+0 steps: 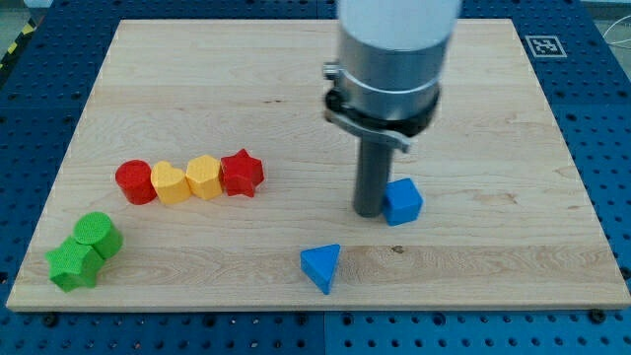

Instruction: Push the blue triangle towards the left of the board

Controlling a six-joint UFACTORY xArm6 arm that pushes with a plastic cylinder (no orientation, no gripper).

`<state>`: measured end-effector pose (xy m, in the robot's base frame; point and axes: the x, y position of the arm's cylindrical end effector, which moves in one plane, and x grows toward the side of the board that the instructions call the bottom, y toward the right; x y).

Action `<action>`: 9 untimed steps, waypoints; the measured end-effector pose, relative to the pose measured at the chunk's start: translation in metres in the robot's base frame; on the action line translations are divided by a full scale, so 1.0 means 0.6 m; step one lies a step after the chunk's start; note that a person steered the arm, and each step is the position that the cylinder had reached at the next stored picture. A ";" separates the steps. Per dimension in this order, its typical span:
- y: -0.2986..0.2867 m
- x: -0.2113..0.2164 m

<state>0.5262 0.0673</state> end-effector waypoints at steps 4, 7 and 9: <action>0.013 0.033; -0.016 0.088; -0.065 0.089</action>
<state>0.5795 0.0281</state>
